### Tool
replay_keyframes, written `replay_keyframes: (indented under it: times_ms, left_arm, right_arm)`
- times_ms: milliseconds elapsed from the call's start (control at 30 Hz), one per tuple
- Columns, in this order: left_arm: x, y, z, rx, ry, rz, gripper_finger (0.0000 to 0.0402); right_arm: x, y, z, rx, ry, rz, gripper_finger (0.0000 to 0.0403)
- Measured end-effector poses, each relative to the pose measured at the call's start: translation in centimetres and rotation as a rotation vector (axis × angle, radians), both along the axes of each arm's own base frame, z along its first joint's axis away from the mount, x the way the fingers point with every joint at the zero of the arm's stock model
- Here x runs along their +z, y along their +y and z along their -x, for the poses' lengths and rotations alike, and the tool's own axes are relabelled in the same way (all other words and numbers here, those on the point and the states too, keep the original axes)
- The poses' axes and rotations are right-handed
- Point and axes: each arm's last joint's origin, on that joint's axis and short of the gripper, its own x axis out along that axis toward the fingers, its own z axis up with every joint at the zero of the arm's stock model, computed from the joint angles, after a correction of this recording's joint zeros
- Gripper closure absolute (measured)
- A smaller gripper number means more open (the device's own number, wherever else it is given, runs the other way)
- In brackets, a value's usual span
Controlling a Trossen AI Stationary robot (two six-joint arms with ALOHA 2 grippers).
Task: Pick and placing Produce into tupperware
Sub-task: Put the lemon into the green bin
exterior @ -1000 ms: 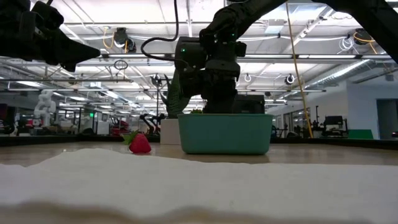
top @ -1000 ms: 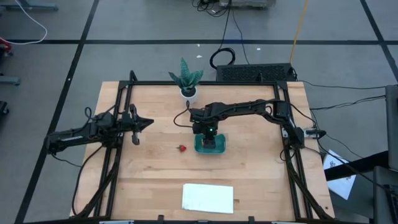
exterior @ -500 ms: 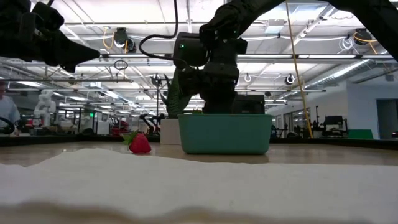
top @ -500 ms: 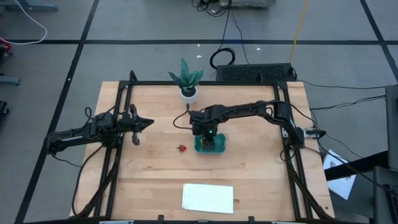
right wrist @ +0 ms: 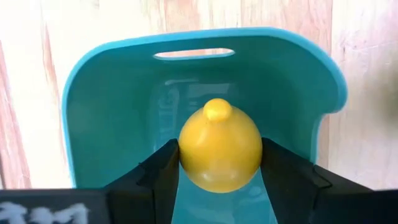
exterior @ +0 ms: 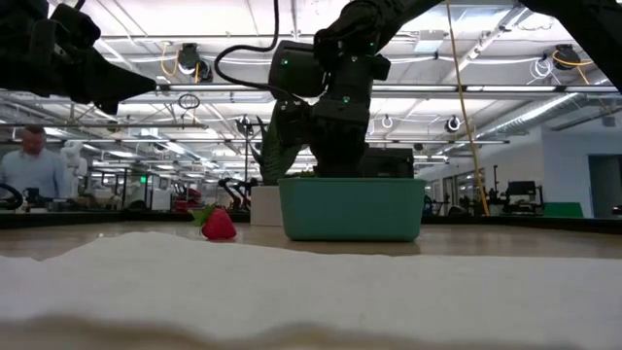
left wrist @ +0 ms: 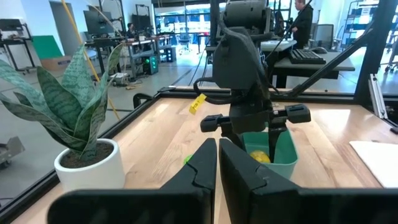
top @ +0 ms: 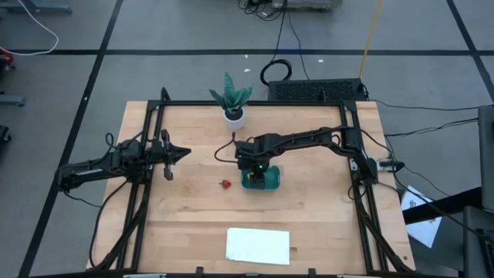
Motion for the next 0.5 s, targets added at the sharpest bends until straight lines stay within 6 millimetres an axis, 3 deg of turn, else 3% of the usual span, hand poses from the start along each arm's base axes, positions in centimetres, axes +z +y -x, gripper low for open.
replay_keyframes:
  times_ms: [500]
  left_arm:
    - [-0.05, 0.0, 0.0, -0.001, 0.005, 0.0, 0.038]
  right_arm:
    - [-0.41, 0.35, 0.13, 0.016, 0.008, 0.001, 0.0214]
